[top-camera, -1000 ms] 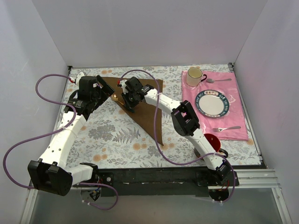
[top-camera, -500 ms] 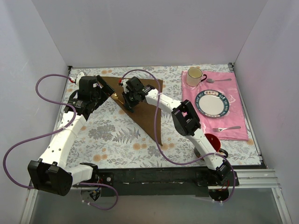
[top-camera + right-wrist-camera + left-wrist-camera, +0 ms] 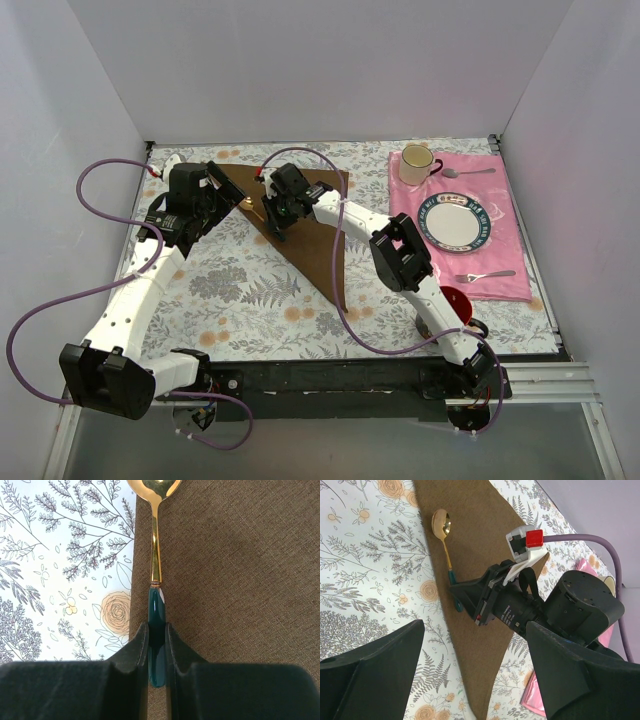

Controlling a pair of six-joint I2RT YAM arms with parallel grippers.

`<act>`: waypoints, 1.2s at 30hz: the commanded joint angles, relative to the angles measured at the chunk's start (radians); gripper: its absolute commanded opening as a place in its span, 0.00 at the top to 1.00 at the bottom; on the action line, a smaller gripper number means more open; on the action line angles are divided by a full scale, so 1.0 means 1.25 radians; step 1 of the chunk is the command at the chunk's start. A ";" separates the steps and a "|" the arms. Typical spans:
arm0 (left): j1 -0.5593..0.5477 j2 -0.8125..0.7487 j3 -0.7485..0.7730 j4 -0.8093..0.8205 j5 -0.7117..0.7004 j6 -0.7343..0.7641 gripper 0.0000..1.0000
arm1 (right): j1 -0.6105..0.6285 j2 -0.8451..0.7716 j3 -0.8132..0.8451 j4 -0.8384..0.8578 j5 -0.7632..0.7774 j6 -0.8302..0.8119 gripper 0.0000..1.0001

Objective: Fold the napkin, place the utensils inside, and roll it up
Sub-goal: Place the utensil onto the napkin

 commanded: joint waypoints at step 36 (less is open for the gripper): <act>0.054 0.106 0.093 -0.011 0.021 0.008 0.06 | -0.009 0.002 0.002 0.002 0.011 0.025 0.62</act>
